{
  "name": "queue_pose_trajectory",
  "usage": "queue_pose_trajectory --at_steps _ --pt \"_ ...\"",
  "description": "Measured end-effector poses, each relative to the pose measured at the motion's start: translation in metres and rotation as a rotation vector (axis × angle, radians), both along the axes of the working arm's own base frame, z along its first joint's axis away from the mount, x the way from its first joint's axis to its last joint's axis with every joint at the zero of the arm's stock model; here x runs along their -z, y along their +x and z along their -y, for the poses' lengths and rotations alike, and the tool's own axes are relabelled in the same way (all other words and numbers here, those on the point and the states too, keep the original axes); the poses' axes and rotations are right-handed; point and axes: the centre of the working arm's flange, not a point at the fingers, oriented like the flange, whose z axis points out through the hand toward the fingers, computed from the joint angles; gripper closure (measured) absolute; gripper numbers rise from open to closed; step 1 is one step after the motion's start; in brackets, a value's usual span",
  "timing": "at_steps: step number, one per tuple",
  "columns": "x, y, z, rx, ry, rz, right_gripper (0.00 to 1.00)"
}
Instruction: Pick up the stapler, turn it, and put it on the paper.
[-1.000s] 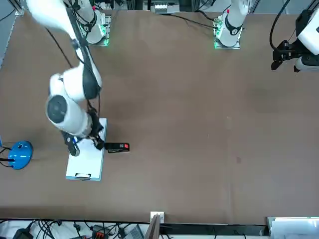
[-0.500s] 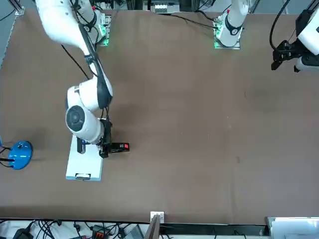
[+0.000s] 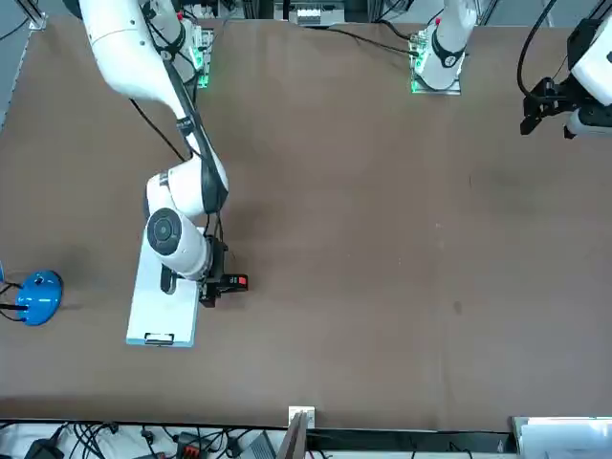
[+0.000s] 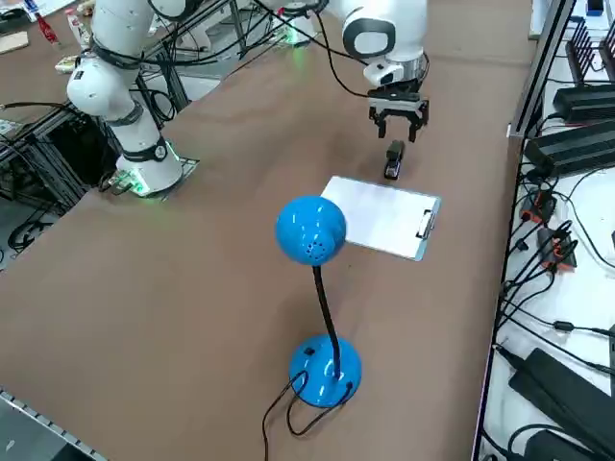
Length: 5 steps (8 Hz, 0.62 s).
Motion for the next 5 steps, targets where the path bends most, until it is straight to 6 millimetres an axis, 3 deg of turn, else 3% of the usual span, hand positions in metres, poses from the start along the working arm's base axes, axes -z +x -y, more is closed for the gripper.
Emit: queue_pose_trajectory --at_steps 5 --pt "0.033 0.0 -0.001 -0.051 -0.018 -0.002 0.0"
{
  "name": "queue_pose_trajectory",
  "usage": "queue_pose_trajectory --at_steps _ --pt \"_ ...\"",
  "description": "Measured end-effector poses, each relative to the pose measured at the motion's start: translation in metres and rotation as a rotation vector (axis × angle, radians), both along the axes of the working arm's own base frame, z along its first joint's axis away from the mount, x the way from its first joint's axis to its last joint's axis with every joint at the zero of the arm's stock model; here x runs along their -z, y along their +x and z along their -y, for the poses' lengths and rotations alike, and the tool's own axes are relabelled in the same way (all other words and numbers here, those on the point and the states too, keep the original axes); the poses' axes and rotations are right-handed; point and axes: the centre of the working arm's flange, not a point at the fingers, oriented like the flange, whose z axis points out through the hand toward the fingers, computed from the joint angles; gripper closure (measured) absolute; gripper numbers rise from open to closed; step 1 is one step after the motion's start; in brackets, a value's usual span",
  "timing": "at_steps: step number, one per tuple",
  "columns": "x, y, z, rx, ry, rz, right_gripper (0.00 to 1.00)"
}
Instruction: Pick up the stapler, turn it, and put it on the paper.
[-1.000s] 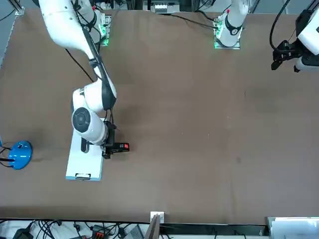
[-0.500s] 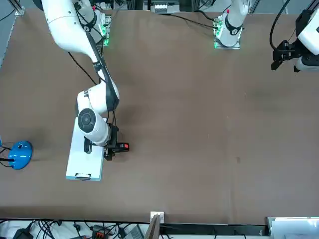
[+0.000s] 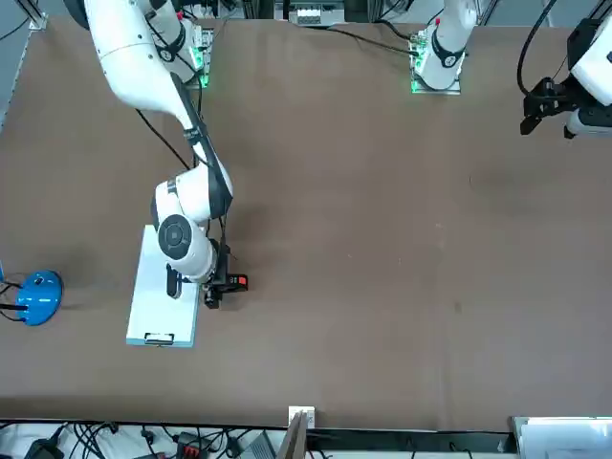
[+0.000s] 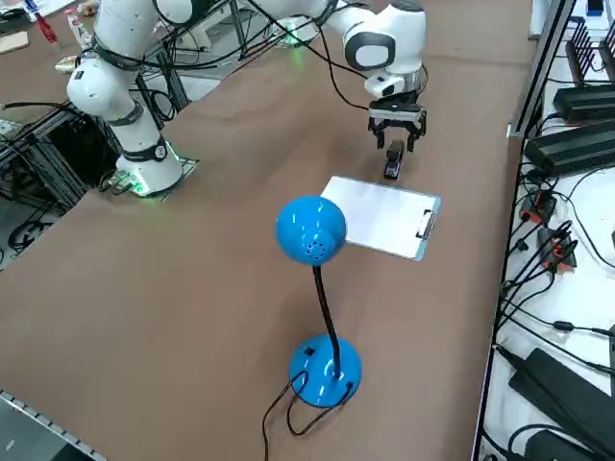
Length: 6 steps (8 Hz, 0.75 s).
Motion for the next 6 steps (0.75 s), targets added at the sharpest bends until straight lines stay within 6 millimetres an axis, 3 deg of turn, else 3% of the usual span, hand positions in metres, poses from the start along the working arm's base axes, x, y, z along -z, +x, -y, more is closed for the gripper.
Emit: queue_pose_trajectory --at_steps 2,4,5,6 --pt "0.0065 0.001 -0.0002 -0.003 0.004 0.011 0.04" --pt "0.0061 0.0016 0.0 -0.006 0.005 0.016 0.15" --pt "0.0061 0.0016 0.0001 -0.009 0.004 0.016 0.29" --pt "0.0064 0.0016 0.0001 -0.013 0.004 0.016 0.3"
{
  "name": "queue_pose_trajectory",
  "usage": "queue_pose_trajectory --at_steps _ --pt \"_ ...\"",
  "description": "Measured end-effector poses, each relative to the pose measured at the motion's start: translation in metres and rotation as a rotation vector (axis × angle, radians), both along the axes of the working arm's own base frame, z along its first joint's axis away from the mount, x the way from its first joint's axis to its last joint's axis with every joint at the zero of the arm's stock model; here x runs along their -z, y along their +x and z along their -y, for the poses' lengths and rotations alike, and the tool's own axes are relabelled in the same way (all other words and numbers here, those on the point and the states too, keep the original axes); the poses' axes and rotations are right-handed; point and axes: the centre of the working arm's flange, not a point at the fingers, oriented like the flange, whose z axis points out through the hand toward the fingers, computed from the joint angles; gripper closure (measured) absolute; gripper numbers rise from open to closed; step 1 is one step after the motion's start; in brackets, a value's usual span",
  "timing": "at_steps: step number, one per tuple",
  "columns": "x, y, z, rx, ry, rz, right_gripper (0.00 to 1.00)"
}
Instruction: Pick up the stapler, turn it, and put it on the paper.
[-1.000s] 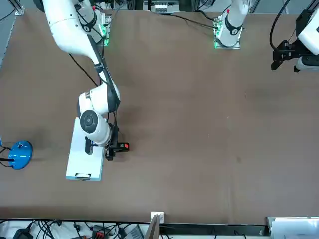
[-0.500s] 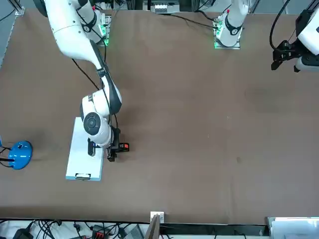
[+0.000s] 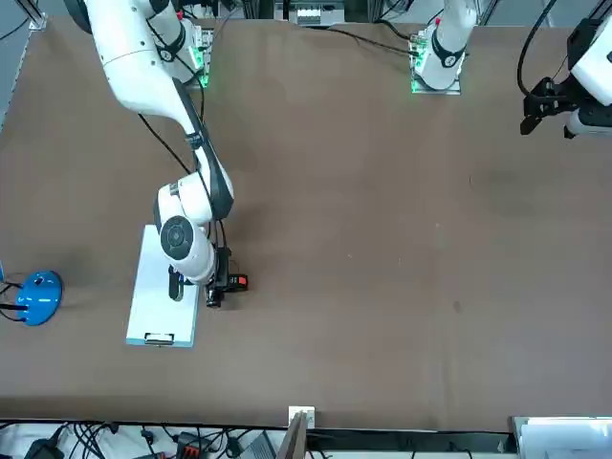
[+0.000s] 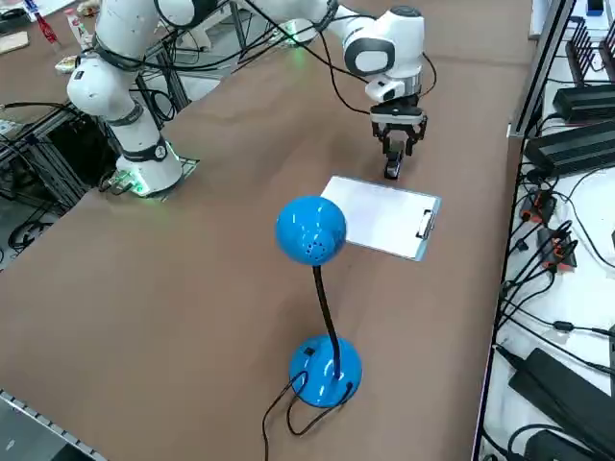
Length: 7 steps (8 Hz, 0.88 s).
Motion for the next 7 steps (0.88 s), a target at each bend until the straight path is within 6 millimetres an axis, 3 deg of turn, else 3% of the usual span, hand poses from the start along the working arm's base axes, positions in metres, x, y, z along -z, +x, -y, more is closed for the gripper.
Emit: queue_pose_trajectory --at_steps 2,4,5,7 --pt "0.0025 -0.0003 0.0006 -0.003 -0.002 -0.003 0.3" --pt "0.0039 -0.0001 0.0019 -0.002 -0.004 -0.005 0.46" --pt "0.0037 0.0001 0.0024 -0.001 -0.004 -0.005 0.59" --pt "0.0021 0.0013 0.0026 -0.008 -0.004 0.001 0.59"
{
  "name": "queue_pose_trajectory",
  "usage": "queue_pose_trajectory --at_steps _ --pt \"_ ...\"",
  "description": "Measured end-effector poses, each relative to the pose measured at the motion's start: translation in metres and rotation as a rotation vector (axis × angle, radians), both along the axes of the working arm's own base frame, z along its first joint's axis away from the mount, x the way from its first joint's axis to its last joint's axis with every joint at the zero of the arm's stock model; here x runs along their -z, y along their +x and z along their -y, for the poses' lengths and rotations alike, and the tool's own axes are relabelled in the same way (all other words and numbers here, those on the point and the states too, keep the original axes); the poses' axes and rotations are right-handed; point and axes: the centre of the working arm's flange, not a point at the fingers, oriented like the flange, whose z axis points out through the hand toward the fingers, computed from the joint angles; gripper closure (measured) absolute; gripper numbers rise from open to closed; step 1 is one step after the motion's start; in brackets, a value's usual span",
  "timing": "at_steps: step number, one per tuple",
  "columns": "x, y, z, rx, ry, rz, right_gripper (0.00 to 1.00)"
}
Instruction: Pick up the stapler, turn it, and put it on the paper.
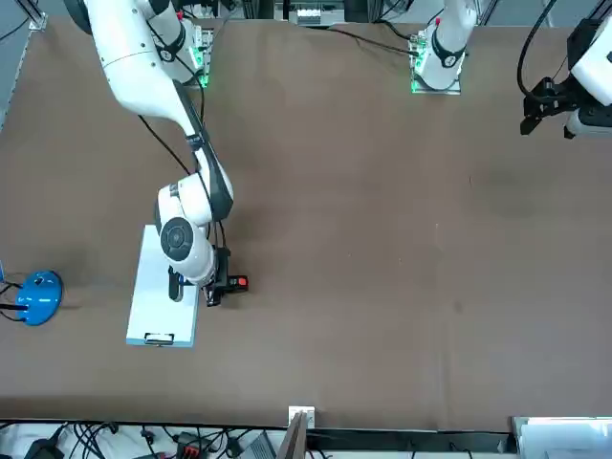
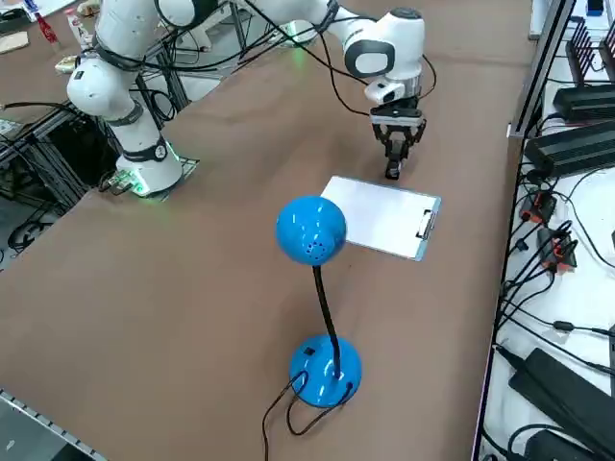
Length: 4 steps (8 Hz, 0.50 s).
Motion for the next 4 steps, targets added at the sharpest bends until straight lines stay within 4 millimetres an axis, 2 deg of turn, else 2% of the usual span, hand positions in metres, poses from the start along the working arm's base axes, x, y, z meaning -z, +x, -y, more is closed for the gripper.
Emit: queue_pose_trajectory --at_steps 1,2,4 --pt "-0.004 0.002 0.002 -0.034 -0.003 0.011 0.59" --pt "-0.018 0.006 0.004 -0.091 -0.004 0.028 0.59" --pt "-0.066 0.01 0.014 -0.202 -0.008 0.045 0.59"
